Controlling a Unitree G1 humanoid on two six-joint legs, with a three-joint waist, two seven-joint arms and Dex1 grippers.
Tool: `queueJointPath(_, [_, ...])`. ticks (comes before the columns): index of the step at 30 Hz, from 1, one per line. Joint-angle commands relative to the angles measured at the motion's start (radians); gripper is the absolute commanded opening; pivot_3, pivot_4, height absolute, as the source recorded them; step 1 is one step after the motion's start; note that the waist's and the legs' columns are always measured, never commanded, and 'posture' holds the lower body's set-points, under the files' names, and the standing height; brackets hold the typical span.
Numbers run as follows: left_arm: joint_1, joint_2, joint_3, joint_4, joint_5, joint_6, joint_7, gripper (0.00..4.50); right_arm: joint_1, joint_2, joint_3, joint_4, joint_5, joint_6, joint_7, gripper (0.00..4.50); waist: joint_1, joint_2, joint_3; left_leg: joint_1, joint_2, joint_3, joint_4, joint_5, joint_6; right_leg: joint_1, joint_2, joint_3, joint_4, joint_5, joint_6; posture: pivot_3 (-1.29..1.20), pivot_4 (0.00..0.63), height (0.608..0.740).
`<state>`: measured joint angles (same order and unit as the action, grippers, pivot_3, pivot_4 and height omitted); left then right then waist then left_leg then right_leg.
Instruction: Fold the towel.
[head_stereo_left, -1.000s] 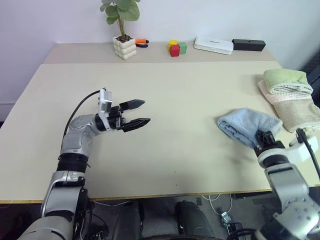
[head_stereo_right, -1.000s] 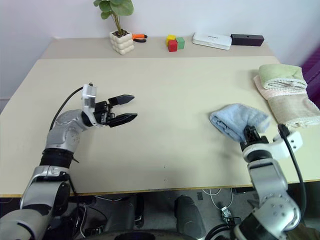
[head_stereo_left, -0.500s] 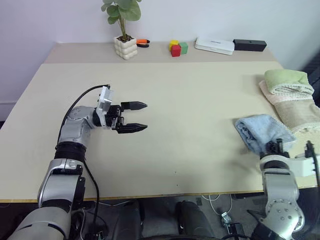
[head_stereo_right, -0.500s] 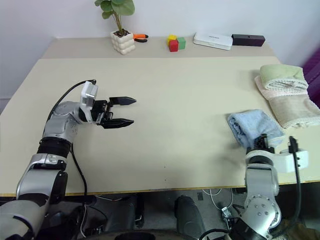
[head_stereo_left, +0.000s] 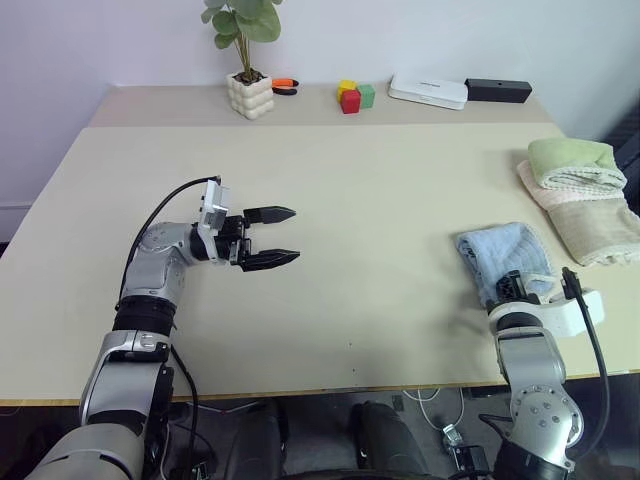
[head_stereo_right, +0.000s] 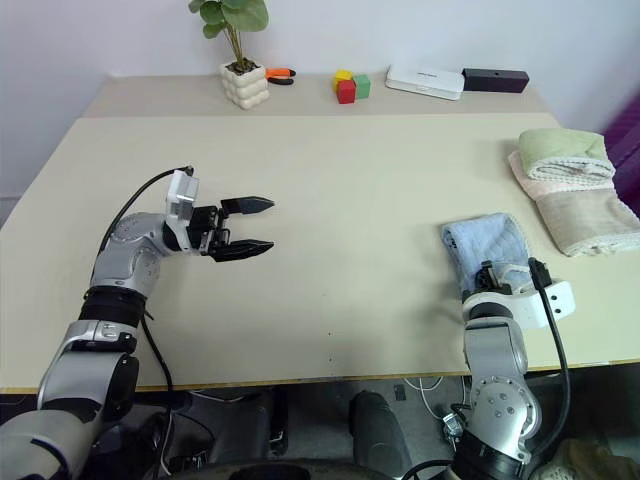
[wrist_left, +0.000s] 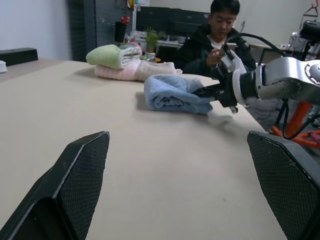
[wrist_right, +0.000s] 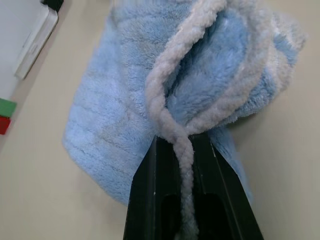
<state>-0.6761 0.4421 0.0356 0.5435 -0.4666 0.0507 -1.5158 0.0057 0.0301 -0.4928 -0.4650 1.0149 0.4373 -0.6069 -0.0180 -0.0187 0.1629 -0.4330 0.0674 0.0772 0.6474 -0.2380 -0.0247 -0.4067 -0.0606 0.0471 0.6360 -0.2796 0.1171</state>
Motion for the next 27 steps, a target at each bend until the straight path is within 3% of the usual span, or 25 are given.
queueJointPath(1, [-0.021,-0.001,0.022,-0.010,-0.006,-0.020,0.005,4.50,-0.004,-0.001,-0.023,-0.011,-0.012,-0.048,0.008,0.03,0.001,0.000,0.000,0.000,0.000,0.000,0.000,0.000,0.000,0.000,0.000,0.000,0.000,0.000,0.000,0.00,0.150,0.735])
queueJointPath(2, [-0.020,-0.002,0.020,-0.010,-0.005,-0.023,0.006,4.50,-0.002,0.004,-0.027,-0.010,-0.012,-0.057,0.006,0.03,0.001,0.000,0.000,0.000,0.000,0.000,0.000,0.000,0.000,0.000,0.000,0.000,0.000,0.000,0.000,0.00,0.150,0.735])
queueJointPath(5, [-0.014,-0.004,0.020,-0.024,-0.010,-0.013,0.011,4.50,0.006,-0.004,-0.024,-0.025,-0.036,-0.075,0.016,0.99,0.002,0.000,0.000,0.000,0.000,0.000,0.000,0.000,0.000,0.000,0.000,0.000,0.000,0.000,0.000,0.00,0.150,0.735])
queueJointPath(12, [-0.011,-0.013,0.017,-0.023,-0.009,-0.011,0.015,4.50,0.033,-0.054,-0.053,-0.079,-0.168,-0.124,-0.006,4.46,0.003,0.000,0.000,0.000,0.000,0.000,0.000,0.000,0.000,0.000,0.000,0.000,0.000,0.000,0.000,0.00,0.150,0.735])
queueJointPath(20, [-0.022,-0.022,0.020,-0.016,-0.010,-0.012,0.020,4.50,0.061,-0.181,-0.087,-0.128,-0.359,-0.105,-0.018,4.46,0.003,0.000,0.000,0.000,0.000,0.000,0.001,0.000,0.000,0.000,0.000,0.000,0.000,0.000,0.000,0.00,0.150,0.735])
queueJointPath(24, [-0.023,-0.015,0.026,-0.018,-0.008,-0.014,0.028,4.50,-0.075,-0.362,0.064,-0.136,-0.422,-0.115,0.231,4.46,-0.006,0.002,0.000,0.000,-0.001,0.002,0.001,0.000,0.000,-0.001,0.000,0.002,0.000,0.000,0.000,0.00,0.150,0.735])
queueJointPath(27, [-0.009,0.002,0.036,-0.032,-0.010,-0.014,0.036,4.50,-0.161,-0.476,0.245,-0.129,-0.408,-0.082,0.511,4.46,-0.010,0.001,0.000,0.002,0.000,-0.001,0.001,0.000,0.000,0.000,0.003,0.002,0.001,0.000,0.000,0.00,0.150,0.735])
